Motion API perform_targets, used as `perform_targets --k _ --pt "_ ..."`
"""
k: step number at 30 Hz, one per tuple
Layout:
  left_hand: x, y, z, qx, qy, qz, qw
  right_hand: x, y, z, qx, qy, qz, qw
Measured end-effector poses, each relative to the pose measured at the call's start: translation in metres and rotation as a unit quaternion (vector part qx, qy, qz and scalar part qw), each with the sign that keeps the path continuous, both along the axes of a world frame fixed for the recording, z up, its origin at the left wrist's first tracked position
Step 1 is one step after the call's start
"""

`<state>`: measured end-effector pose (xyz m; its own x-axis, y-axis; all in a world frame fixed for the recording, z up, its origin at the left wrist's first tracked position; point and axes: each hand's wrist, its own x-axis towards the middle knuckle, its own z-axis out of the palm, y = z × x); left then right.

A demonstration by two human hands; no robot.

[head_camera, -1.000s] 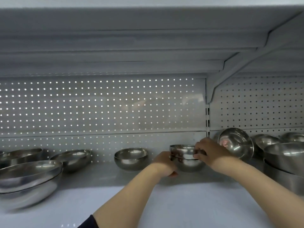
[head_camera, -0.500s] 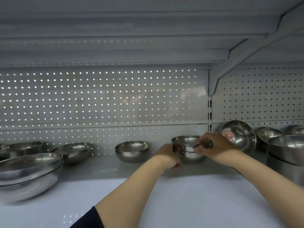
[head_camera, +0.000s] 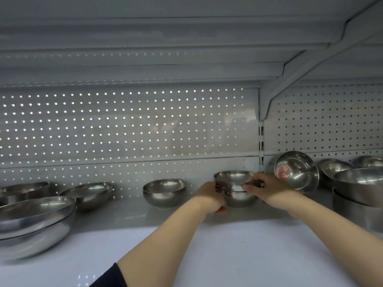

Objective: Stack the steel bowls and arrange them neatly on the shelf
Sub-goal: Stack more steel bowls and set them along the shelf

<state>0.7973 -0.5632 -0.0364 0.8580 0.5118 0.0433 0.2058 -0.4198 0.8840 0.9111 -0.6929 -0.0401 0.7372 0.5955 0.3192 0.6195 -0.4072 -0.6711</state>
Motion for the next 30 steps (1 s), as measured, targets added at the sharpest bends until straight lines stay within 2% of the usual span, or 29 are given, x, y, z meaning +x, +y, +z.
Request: perform_targets --k 11,18,30 --pt "-0.001 0.0 0.001 -0.03 -0.01 0.044 0.999 -0.002 0.008 -0.005 0.041 0.048 0.005 0.998" --pt "-0.01 0.014 0.013 -0.046 -0.07 0.096 0.992 -0.02 0.034 0.011 0.041 0.011 0.031 0.999" --pt "-0.014 0.022 0.008 -0.032 -0.024 0.091 0.995 -0.021 0.048 -0.006 0.034 0.017 0.029 0.999"
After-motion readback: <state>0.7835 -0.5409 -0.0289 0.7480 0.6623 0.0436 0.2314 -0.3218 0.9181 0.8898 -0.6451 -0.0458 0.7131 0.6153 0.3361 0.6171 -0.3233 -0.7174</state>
